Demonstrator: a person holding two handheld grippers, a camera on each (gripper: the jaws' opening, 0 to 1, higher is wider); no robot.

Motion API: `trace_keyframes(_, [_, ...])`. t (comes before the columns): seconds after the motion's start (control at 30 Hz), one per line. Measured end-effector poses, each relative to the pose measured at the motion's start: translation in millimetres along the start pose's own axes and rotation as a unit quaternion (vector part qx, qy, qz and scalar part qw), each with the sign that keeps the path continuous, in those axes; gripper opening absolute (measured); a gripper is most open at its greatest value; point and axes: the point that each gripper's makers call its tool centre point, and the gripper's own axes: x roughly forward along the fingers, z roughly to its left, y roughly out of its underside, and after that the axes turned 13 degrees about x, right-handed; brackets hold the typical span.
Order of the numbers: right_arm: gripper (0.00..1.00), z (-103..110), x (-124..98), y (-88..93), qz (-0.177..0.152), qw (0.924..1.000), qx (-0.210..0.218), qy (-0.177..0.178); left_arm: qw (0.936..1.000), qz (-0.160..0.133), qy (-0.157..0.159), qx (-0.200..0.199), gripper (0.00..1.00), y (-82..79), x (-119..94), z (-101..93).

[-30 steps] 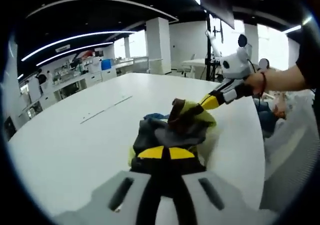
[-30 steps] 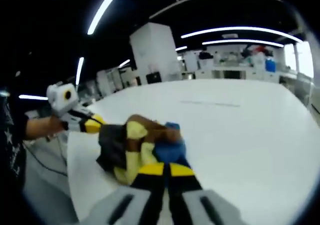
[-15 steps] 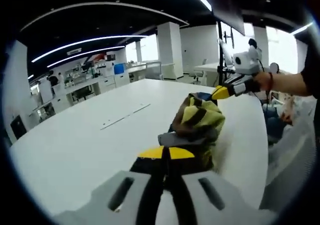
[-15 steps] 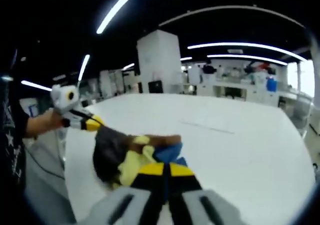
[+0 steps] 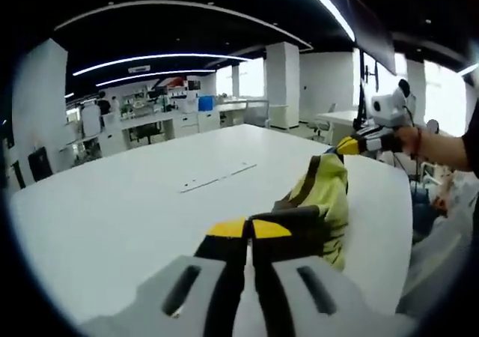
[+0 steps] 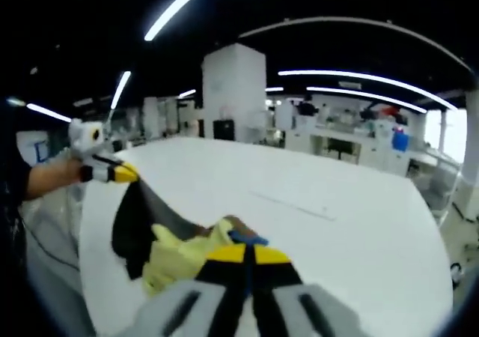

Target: Fold the garment on the visible template until the final outline fits inside the template.

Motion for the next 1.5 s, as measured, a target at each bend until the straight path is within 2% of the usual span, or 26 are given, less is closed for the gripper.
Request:
trace_keyframes(0.13, [0.00, -6, 9, -7.4, -0.002, 1.0000, -0.002, 0.006, 0.9999, 0.003, -0.011, -0.005, 0.00, 4.0, 1, 16.7])
trace_keyframes(0.33, [0.00, -22, 31, -17.4, -0.007, 0.9994, 0.026, 0.021, 0.9995, 0.012, -0.030, -0.005, 0.00, 9.5, 7, 36.1])
trace_keyframes(0.5, [0.00, -33, 51, -15.3, 0.001, 0.9989, 0.033, 0.033, 0.9988, 0.016, -0.043, -0.018, 0.00, 18.2, 18, 57.4])
trace_keyframes(0.63, [0.00, -45, 69, -12.4, 0.004, 0.9973, 0.057, 0.045, 0.9977, 0.026, -0.061, -0.010, 0.00, 28.1, 26, 73.1])
trace_keyframes(0.83, [0.00, -62, 90, -8.3, 0.010, 0.9958, 0.064, 0.064, 0.9960, 0.040, -0.079, -0.016, 0.00, 40.5, 44, 87.2])
trace_keyframes(0.97, [0.00, -74, 104, -2.1, 0.014, 0.9935, 0.083, 0.077, 0.9950, 0.046, -0.086, -0.022, 0.00, 49.3, 54, 95.2])
trace_keyframes(1.17, [0.00, -80, 122, 12.4, 0.028, 0.9913, 0.091, 0.091, 0.9932, 0.066, -0.089, -0.036, 0.00, 71.8, 69, 102.7])
trace_keyframes(1.3, [0.00, -90, 139, 21.0, 0.034, 0.9898, 0.096, 0.099, 0.9904, 0.083, -0.103, -0.040, 0.00, 87.3, 79, 111.3])
trace_keyframes(1.33, [0.00, -88, 136, 24.2, 0.036, 0.9896, 0.097, 0.100, 0.9902, 0.085, -0.104, -0.040, 0.00, 89.1, 80, 111.8])
trace_keyframes(1.5, [0.00, -96, 151, 42.7, 0.048, 0.9875, 0.104, 0.108, 0.9883, 0.107, -0.106, -0.027, 0.00, 102.7, 88, 113.6])
